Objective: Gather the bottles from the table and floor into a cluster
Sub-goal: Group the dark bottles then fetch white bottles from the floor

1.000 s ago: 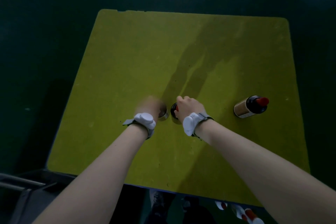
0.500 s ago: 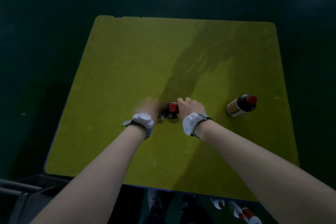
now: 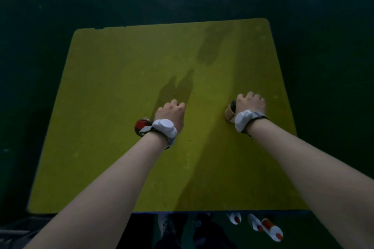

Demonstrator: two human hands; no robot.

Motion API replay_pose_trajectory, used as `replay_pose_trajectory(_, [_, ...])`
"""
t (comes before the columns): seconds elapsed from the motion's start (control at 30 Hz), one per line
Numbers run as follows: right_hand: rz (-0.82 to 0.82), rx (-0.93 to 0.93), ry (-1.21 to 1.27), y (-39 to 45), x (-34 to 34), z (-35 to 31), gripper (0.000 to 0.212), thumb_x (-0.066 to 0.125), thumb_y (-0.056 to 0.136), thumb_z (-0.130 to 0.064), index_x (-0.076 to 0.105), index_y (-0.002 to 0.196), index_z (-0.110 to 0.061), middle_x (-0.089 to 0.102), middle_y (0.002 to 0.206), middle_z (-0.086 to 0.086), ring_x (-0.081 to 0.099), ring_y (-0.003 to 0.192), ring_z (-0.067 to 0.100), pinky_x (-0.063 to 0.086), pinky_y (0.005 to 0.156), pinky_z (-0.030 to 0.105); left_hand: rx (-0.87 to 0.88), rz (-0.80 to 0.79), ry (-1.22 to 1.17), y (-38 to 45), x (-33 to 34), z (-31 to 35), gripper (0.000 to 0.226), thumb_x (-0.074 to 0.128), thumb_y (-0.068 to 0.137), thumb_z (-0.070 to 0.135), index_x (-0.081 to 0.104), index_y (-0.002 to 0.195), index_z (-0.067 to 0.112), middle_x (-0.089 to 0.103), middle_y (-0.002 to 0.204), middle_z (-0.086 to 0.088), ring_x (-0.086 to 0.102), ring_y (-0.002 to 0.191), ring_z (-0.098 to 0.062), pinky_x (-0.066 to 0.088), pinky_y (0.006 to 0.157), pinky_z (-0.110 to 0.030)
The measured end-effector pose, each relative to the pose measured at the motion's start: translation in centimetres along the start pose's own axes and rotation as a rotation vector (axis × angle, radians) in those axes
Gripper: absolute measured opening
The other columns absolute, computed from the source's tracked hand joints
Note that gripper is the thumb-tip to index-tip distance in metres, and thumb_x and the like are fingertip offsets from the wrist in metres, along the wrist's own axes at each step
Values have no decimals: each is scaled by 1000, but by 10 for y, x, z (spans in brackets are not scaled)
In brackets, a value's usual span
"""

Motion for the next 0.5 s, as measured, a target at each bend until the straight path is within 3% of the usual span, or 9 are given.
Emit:
replay_pose_trajectory(0.2, [93, -82, 149, -5, 11, 5, 25, 49, 101, -16, 52, 125, -10, 62, 113, 16, 63, 100, 34, 50, 75, 39, 56, -31, 14, 1, 23, 23, 21, 51, 98, 14, 60, 116, 18, 61, 109, -7, 64, 97, -31, 41, 66, -37])
replay_pose_trajectory(0.33, [115, -134, 157, -14, 4, -4, 21, 62, 97, -18, 54, 116, -13, 63, 105, 11, 65, 94, 29, 50, 72, 35, 49, -59, 46, -15, 22, 9, 14, 49, 97, 12, 60, 106, 15, 61, 104, -8, 62, 93, -31, 47, 68, -38])
replay_pose_trajectory(0.5, [93, -247, 147, -25, -6, -39, 13, 59, 99, -16, 55, 110, -12, 63, 102, 9, 65, 92, 27, 48, 68, 33, -43, -47, 109, -30, 14, -32, 15, 52, 94, 14, 61, 106, 16, 60, 110, -8, 60, 98, -30, 52, 75, -40])
Point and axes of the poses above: each hand's wrist, its own y-axis towards the middle knuckle, its own x-axis out of the palm, z = x × y, the point moved 6 cm from there along y, towards the middle knuckle
